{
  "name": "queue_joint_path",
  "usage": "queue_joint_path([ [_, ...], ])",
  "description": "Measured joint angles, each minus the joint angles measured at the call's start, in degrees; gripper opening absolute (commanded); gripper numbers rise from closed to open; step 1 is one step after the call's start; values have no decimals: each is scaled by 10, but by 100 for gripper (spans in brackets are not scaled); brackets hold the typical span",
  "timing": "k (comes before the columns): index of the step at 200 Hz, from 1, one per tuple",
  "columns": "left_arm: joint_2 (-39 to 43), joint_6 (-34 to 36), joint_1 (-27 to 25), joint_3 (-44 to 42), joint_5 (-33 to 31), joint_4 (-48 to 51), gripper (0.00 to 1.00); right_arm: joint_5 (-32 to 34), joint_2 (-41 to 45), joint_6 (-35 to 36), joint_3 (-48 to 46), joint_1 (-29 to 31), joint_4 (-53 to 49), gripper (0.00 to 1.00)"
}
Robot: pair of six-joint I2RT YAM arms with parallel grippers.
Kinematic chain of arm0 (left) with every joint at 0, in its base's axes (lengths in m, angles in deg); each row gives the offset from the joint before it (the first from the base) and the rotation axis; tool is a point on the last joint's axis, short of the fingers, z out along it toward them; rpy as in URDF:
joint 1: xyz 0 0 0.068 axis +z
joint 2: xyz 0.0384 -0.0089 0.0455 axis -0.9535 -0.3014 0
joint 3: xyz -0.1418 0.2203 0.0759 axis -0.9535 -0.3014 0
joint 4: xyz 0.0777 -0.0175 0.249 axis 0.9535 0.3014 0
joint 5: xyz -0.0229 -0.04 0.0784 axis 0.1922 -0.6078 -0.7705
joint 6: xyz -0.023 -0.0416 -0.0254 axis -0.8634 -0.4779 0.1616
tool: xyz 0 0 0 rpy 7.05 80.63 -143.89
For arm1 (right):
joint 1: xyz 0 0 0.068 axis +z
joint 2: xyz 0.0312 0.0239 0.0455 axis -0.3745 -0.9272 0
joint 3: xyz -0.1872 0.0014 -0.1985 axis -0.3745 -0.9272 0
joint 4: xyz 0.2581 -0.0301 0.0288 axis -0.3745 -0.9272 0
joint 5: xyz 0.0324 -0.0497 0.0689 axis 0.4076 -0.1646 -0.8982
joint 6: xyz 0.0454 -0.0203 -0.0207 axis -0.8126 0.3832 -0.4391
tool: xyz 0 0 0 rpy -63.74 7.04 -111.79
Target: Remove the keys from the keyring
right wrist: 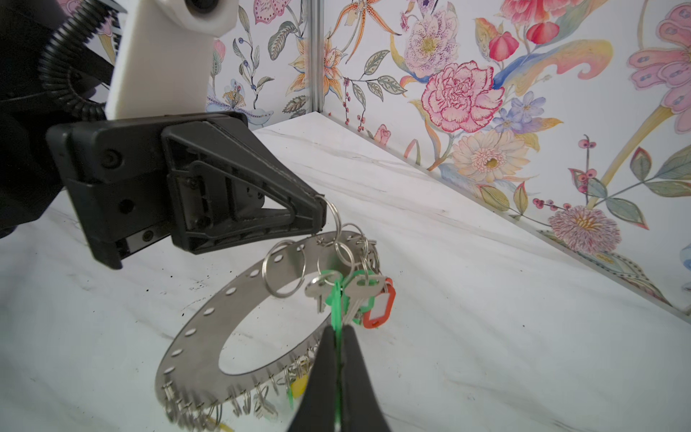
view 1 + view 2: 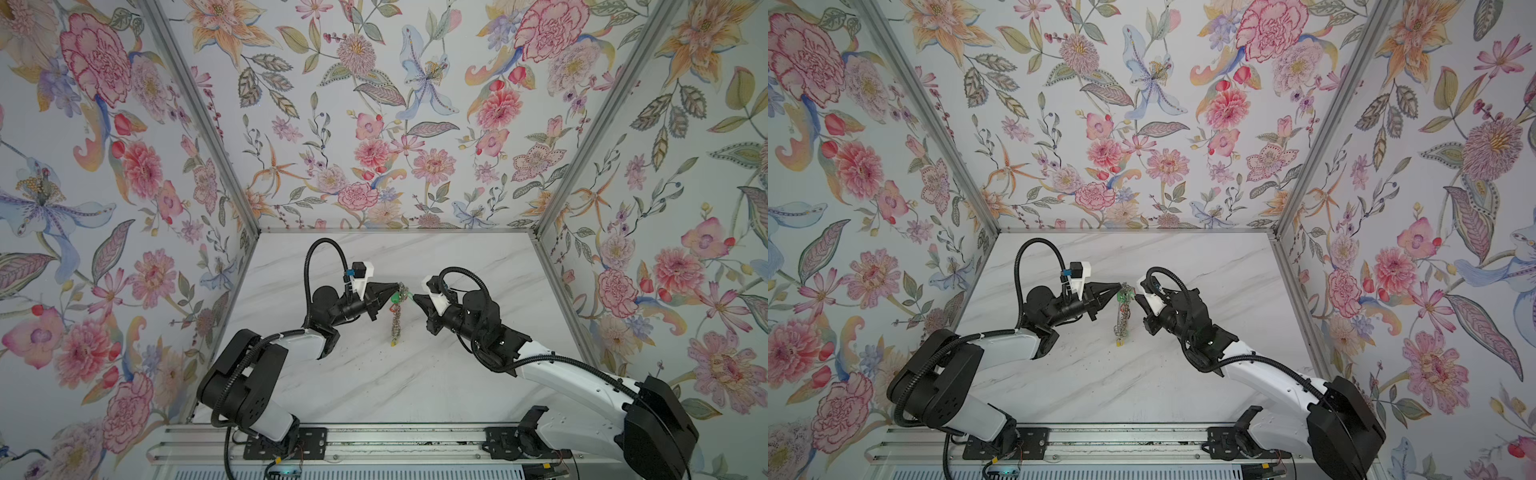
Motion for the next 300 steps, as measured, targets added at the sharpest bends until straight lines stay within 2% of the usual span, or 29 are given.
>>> queue_joint_path([
  [30,0,1,7,0,-5,5,0,-23,-26,-2,21,-5,-6,0],
  [56,0,5,9,0,-7,18,0,-28,-31,0,25,-6,-16,13],
  [72,1,12,16,3,-28,17,0,-26,-26,2,25,-8,-57,21],
  [109,2,20,28,14,-50,17,0,-31,12,7,25,-34,-107,26],
  [132,2,19,28,18,-49,17,0,-62,27,-2,29,-58,-110,28],
  [168,-1,15,27,21,-46,13,0,-144,-30,-31,81,-100,-103,29],
  [226,-1,17,27,24,-28,40,0,-238,-93,-78,96,-119,-67,29],
  [300,-50,-1,19,45,18,35,0,-306,-136,-143,108,-137,29,26],
])
